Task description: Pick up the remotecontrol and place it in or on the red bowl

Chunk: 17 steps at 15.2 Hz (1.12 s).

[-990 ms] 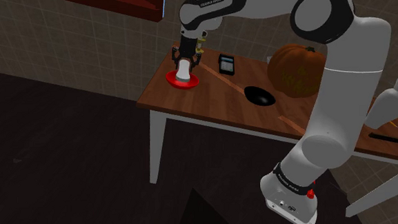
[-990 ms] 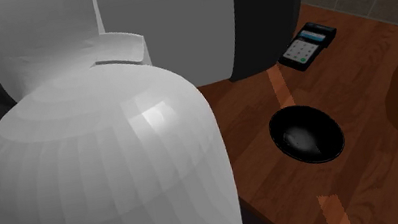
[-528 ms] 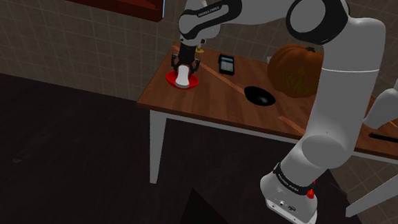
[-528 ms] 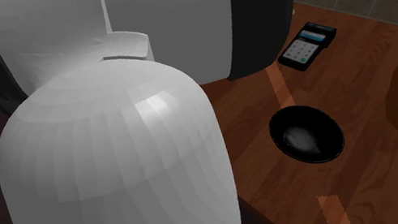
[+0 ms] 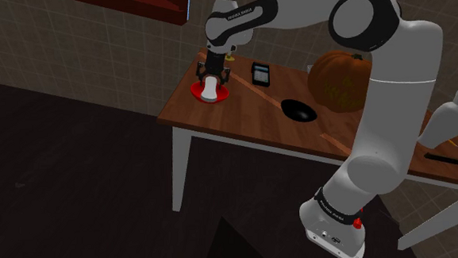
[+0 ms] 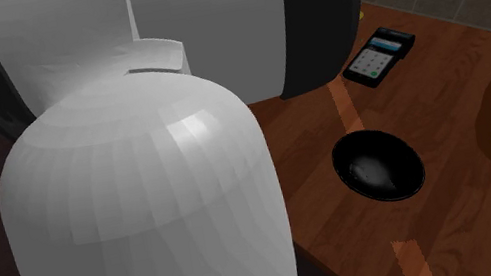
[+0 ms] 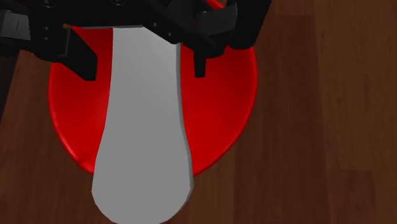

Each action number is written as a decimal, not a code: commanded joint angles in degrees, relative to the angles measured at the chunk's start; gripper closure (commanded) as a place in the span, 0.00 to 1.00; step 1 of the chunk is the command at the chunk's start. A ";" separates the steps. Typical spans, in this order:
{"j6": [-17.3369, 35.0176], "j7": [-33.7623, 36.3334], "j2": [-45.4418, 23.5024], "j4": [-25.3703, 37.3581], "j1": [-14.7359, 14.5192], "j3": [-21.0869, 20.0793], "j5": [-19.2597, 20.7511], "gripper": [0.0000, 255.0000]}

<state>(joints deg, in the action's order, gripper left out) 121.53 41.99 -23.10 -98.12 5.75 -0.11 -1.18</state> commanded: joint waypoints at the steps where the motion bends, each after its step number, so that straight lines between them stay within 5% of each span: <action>1: 0.00 0.00 0.00 0.01 0.00 0.00 0.00 0.00; 5: 0.00 0.00 0.00 0.01 0.00 0.00 0.00 0.00; 9: -6.24 0.03 2.64 3.61 0.06 0.04 0.05 0.00; 17: -6.24 0.03 2.64 3.61 0.06 0.04 0.05 0.00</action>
